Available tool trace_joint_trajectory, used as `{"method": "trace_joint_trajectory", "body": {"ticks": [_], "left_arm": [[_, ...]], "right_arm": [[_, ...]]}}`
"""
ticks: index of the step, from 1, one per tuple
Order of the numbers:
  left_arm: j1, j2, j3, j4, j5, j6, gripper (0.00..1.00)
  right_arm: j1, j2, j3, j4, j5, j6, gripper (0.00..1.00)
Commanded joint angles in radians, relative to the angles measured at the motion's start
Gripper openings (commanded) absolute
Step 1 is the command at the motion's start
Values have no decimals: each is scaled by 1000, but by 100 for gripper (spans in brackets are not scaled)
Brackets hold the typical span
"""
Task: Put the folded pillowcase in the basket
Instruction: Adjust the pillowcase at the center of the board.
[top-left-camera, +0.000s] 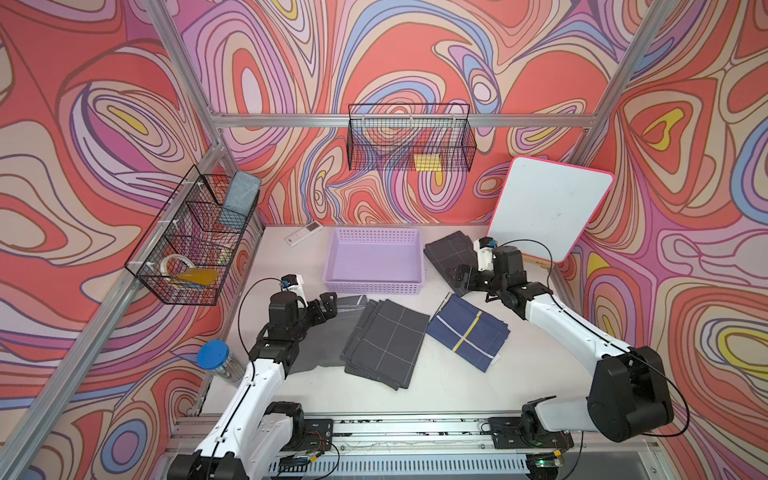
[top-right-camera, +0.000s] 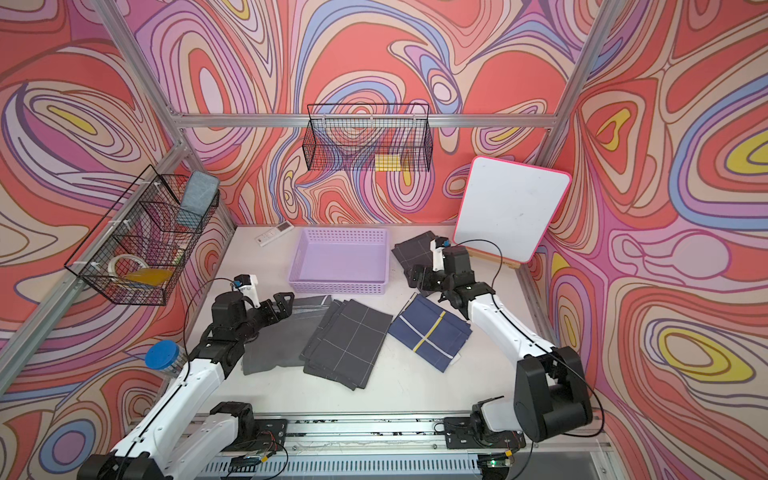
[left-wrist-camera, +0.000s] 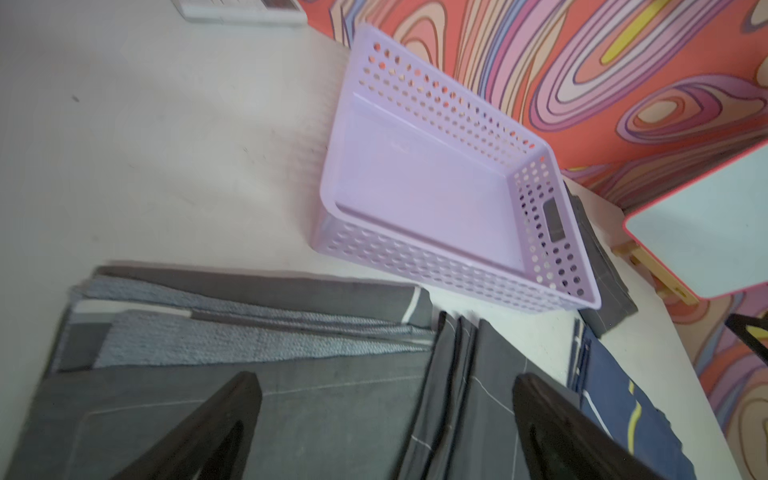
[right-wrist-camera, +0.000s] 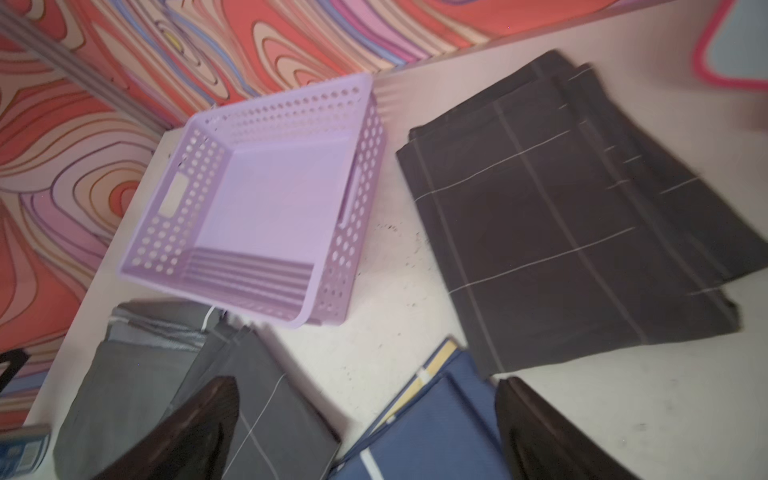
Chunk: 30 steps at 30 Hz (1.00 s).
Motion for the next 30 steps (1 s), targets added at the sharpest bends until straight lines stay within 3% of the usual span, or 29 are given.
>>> {"method": "trace_joint_trajectory", "body": {"ticks": [1,4,12,18,23,30], "left_arm": [[-70,16,15,-101,69,0,99],[-129,39,15,-126,62,1,99],[-230,56,-38,-123,37,-33,99],[-261,34,-80,-112,21,-55,99],[-261,25,-95,-108,15,-55,99],[-262,45,-96,-93,16,-52,99]], "right_arm": [[56,11,-2,-28,-68,22,98],[92,12,-33,-10,-141,17,95],[165,61,-20,-128,-100,6,93],[211,168,4,-164,-65,19,80],[220,260,51,-196,11,2,77],[222,335,95,-187,20,17,67]]}}
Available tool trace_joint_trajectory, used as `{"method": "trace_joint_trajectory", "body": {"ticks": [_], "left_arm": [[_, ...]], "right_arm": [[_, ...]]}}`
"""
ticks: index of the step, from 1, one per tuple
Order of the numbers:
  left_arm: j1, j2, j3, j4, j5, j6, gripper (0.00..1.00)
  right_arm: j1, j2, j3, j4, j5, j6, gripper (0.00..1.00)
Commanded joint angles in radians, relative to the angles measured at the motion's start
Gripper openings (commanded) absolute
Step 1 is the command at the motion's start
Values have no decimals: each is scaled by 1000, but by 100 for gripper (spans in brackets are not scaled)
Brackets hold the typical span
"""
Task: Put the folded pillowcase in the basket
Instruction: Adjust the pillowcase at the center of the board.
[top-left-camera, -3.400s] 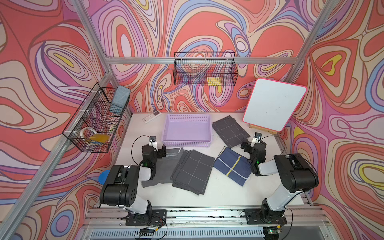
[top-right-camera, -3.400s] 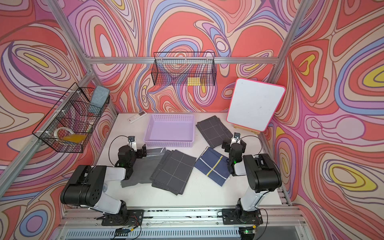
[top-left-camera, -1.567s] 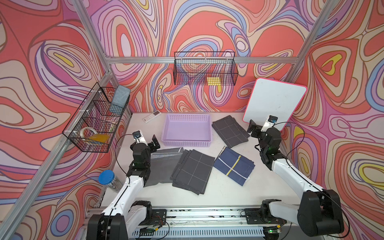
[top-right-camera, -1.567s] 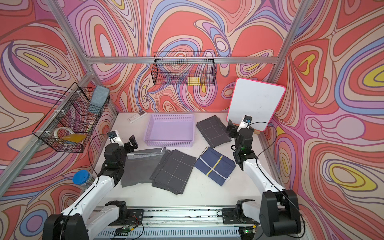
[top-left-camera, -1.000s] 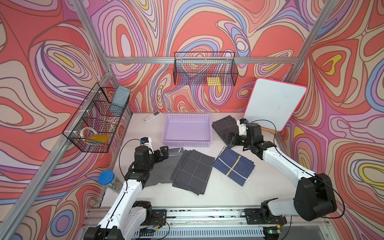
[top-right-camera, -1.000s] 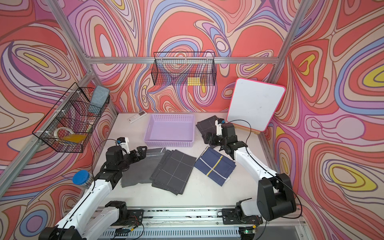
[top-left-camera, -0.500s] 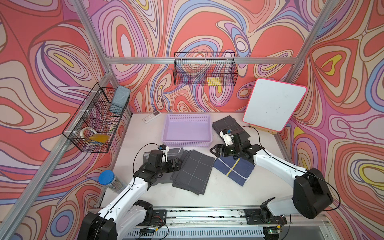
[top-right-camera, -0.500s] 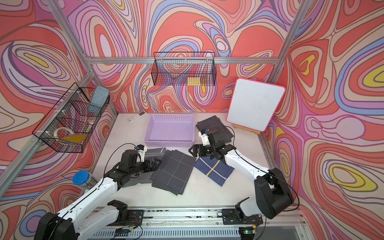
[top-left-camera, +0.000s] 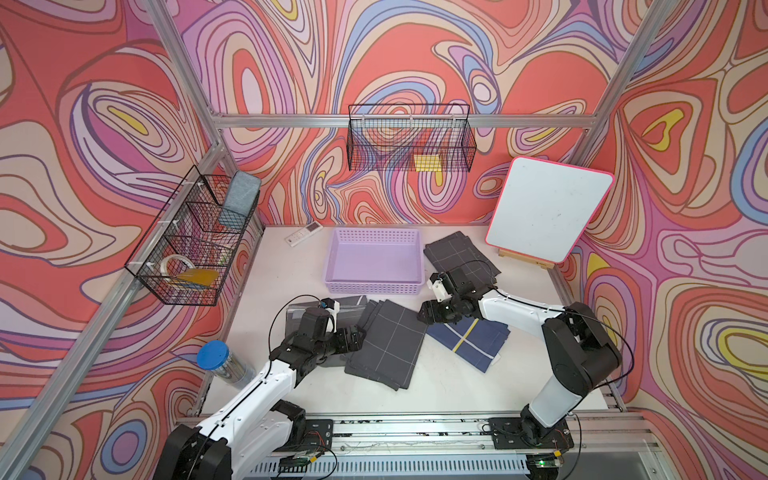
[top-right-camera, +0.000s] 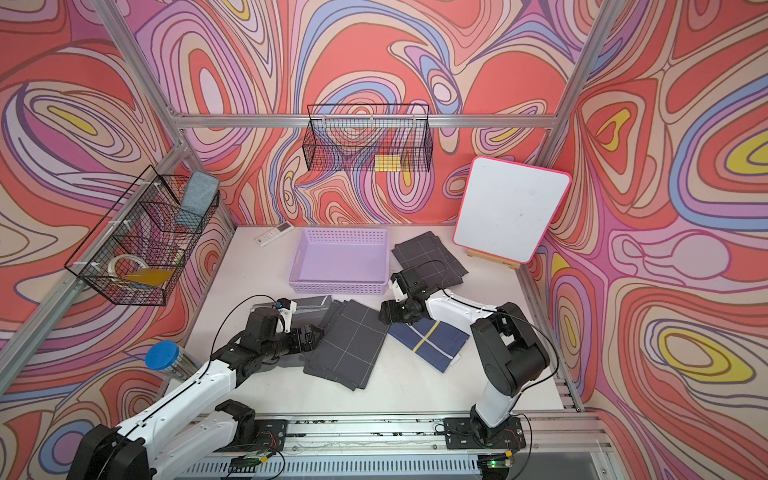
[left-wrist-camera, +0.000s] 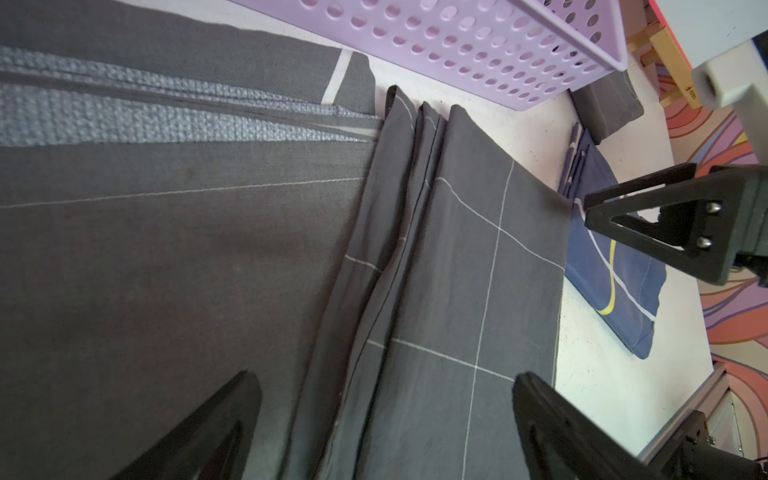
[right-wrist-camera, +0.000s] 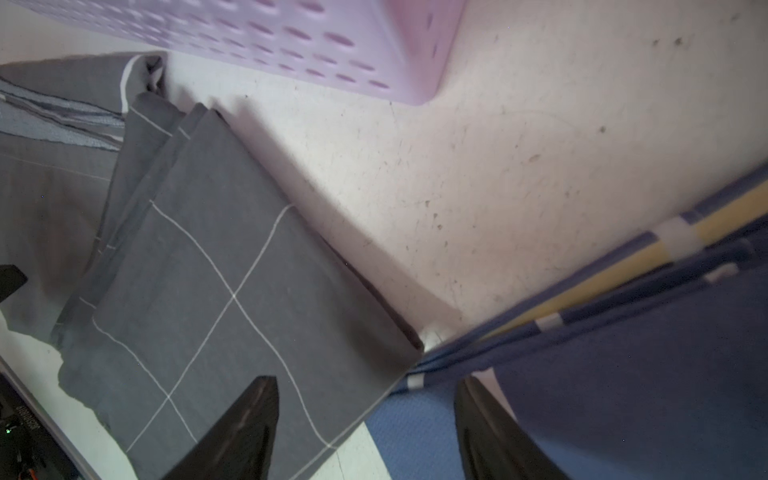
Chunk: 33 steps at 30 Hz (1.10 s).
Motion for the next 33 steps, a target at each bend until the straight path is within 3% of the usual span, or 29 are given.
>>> {"method": "trace_joint_trajectory", "body": {"ticks": [1,4,5,7,17,20,23,28,33], "left_arm": [[-5,13,-8,6,-10,-6,99],[-6,20,-9,11,-10,-4,99],[-6,20,-9,11,-10,-4,99],[-6,19,-9,11,-9,-5,99],[-6,6,-20,12,-12,-12,99],[-6,6,-23,11,-13,-14,99],[-6,-1,-28,11,-14,-19,99],[-5,-15,-35,9,-18,-23,99],[-5,-17,-29,-4,-20,-22,99]], "right_arm": [[5,29,28,-2,26,9,66],[5,56,43,-3,24,22,63],[5,57,49,-5,19,25,56],[5,95,57,-8,10,33,52],[7,104,43,8,-17,81,41],[8,107,33,27,-42,96,34],[9,108,34,30,-57,108,21],[9,67,14,31,-41,139,4],[9,-81,-30,1,15,191,0]]}}
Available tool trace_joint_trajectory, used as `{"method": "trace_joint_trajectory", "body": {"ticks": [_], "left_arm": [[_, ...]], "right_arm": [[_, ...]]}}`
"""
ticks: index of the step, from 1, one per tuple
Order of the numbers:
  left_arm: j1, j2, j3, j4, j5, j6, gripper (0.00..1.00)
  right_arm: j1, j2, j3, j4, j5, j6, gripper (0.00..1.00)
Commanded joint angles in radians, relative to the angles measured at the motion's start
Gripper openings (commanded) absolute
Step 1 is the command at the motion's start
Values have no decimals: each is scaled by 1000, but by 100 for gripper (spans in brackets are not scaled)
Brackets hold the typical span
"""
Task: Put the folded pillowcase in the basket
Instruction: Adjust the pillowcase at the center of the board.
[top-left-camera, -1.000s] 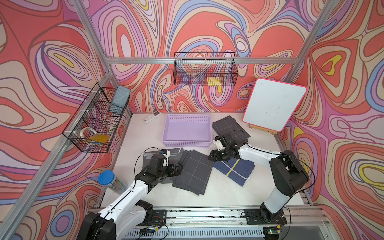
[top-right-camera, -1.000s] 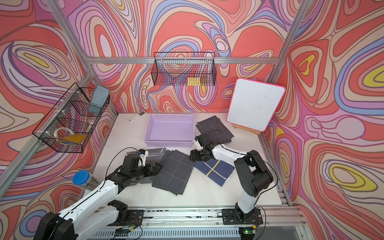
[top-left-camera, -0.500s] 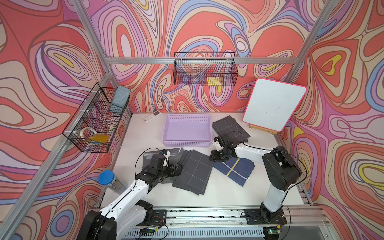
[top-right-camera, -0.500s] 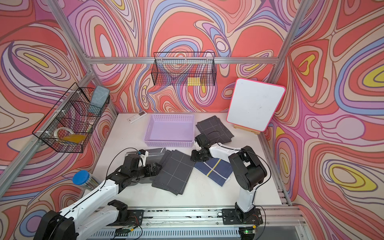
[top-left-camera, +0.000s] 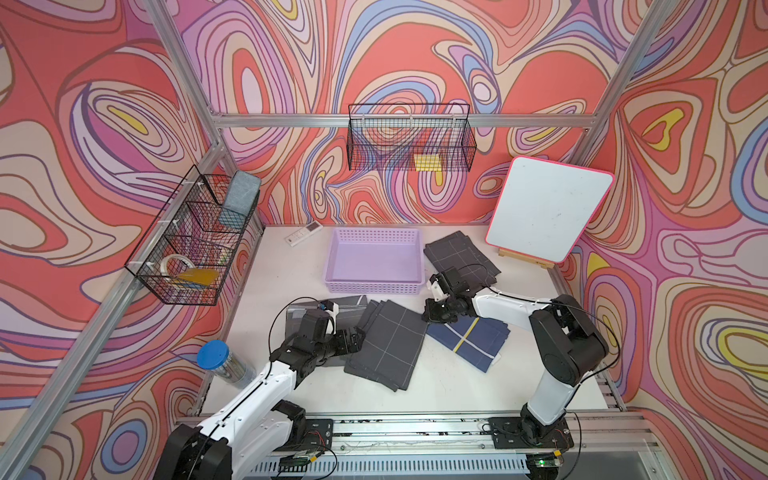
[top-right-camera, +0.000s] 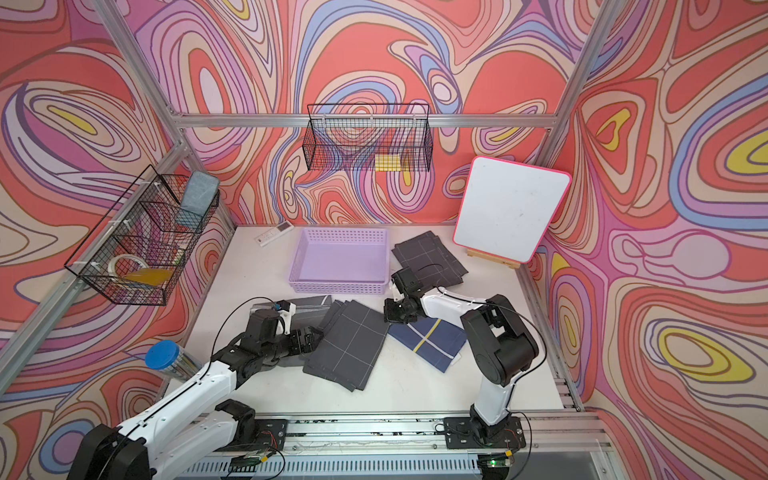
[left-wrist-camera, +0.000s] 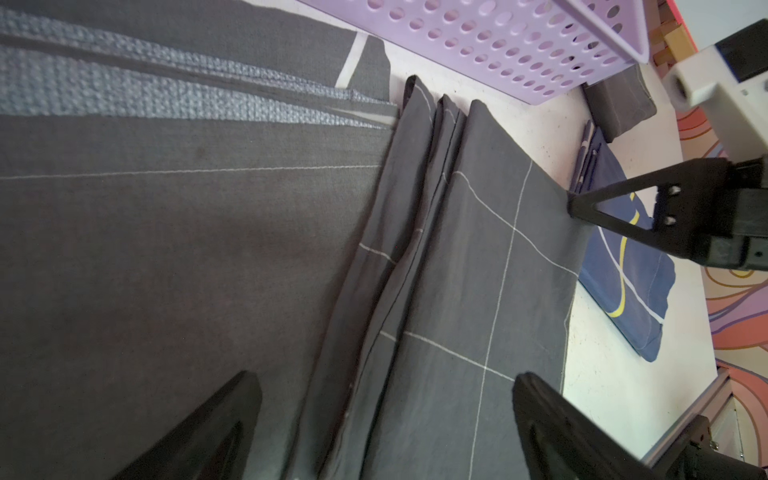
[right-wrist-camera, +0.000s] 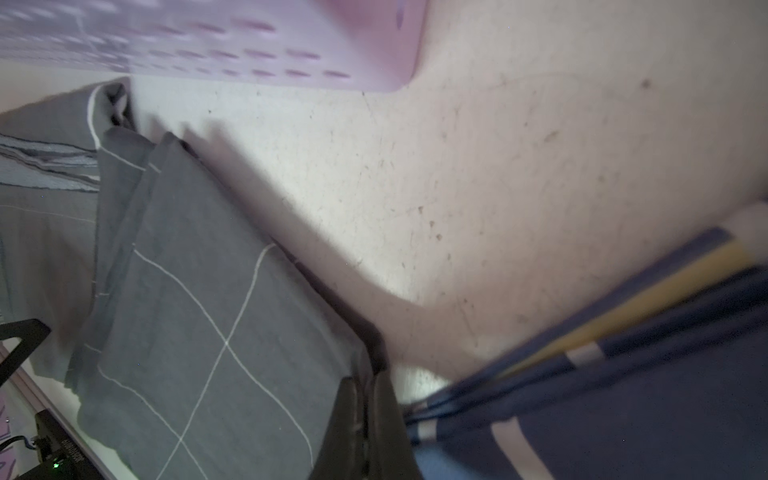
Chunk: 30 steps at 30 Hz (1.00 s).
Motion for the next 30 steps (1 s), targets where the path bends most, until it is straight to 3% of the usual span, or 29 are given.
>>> {"method": "trace_joint_trajectory", "body": {"ticks": [1,10,18,20,22,24,27,30], "left_arm": [[-5,-12,-7,-8,-14,-4,99],[-7,-13,-6,-16,-12,-24,99],[-7,-15,-1,-31,-18,-23,99],[-7,-10,-2,-32,-21,-28,99],[-7,-6,-4,-26,-19,-32,99],[-7,-5,-2,-22,-14,-40,99],[-7,-11,-4,-24,1,-53,99],[-11,-35,-10,-38,10,-89,99]], "right_arm": [[7,-125,-35,-29,60,56,0],[20,-383,-216,-113,181,191,0],[49,-465,-278,-228,205,202,2],[51,-479,-280,-249,203,187,17],[51,-485,-267,-262,210,145,46],[51,-476,-236,-262,213,74,65],[51,-419,-170,-247,216,-21,71],[51,-319,-86,-218,167,-135,71]]}}
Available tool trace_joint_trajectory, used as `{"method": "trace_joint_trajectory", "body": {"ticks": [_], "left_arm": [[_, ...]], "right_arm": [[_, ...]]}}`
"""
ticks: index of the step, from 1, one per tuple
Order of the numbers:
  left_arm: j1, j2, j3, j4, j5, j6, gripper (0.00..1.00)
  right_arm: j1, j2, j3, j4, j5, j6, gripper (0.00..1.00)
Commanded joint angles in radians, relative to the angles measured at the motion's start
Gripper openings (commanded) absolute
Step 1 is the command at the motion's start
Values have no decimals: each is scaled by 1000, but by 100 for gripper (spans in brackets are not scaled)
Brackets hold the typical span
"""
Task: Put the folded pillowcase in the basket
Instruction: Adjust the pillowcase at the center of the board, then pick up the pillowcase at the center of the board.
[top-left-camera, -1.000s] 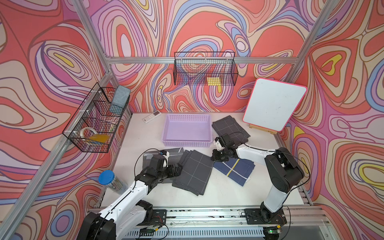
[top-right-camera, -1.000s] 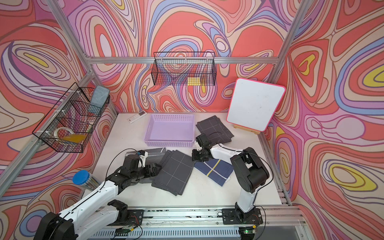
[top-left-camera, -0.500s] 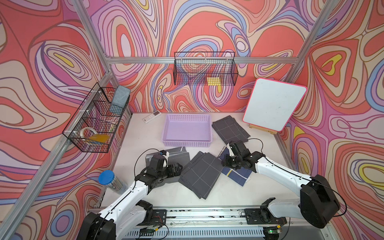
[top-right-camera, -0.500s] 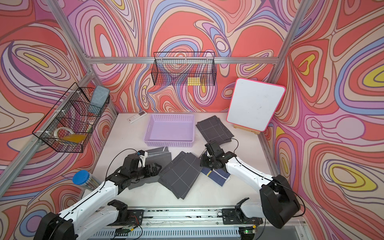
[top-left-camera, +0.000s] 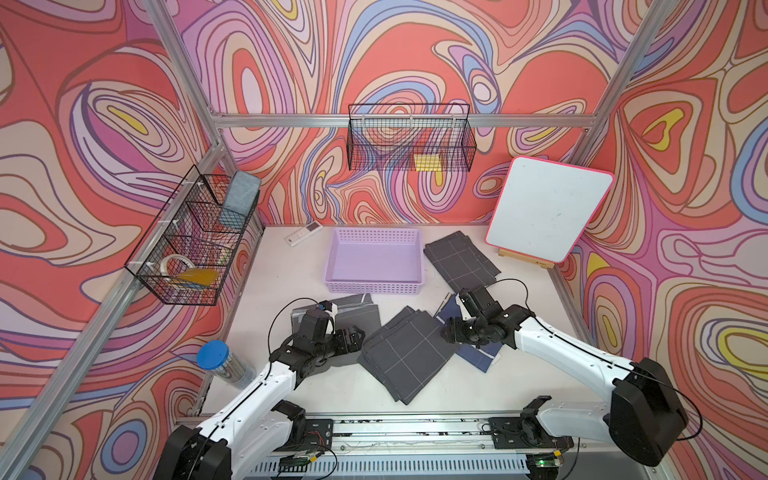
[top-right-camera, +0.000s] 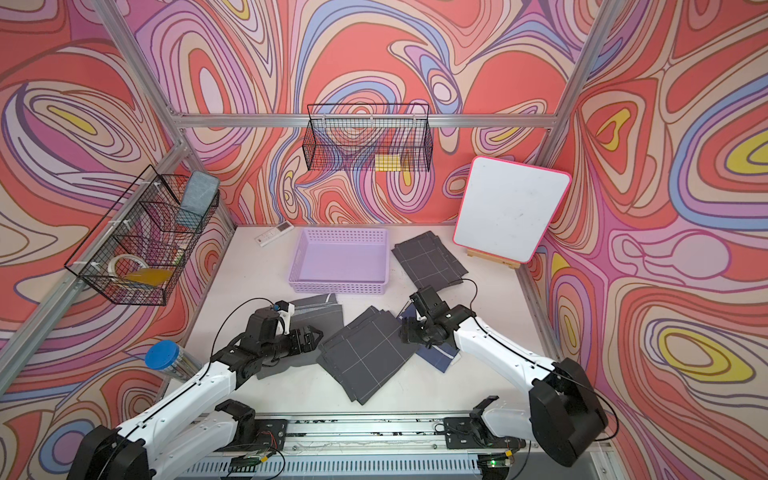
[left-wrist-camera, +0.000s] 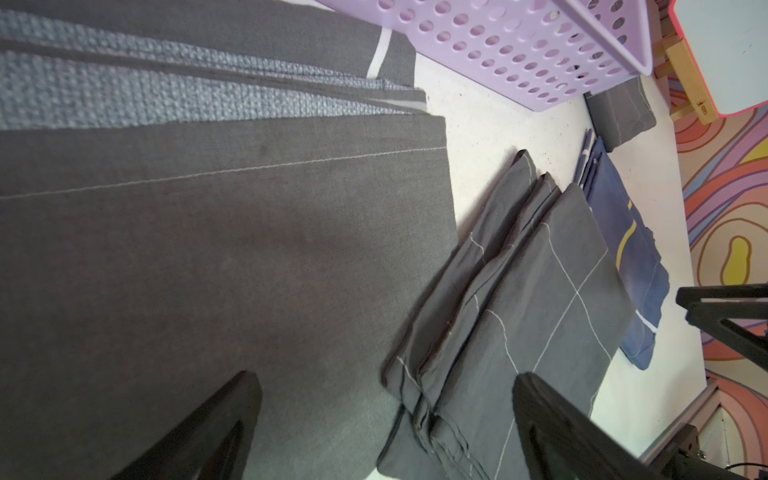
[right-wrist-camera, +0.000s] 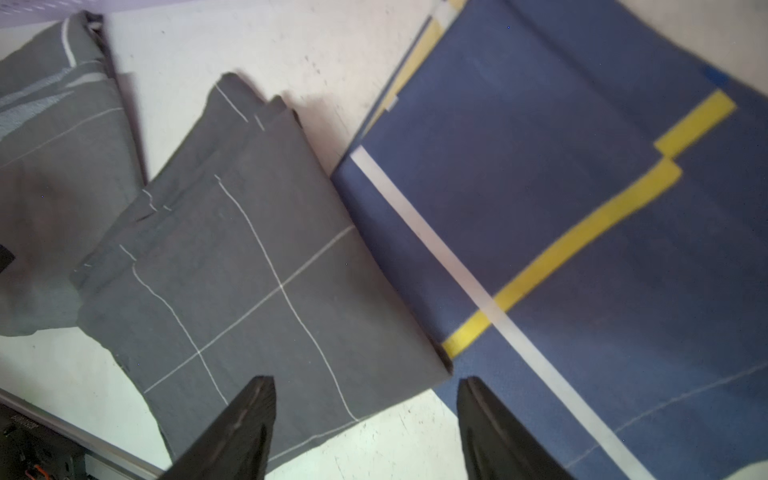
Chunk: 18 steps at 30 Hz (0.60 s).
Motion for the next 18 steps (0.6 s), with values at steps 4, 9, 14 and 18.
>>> {"method": "trace_joint_trajectory", "body": {"ticks": [4,9,14,18], "left_arm": [[-27,-77,-32,-45,18,-106,99],[-84,-135,-58,-74,-8,-171,99],[-194,-128,-73,-76,-76,-235,99],[-280,-81,-87,-36,-128,-294,99]], "right_arm": [[6,196,158,85,-102,-263,71],[6,302,230,73,-111,-302,69],[6,322,220,65,-90,-293,68],[6,323,209,50,-82,-283,69]]}}
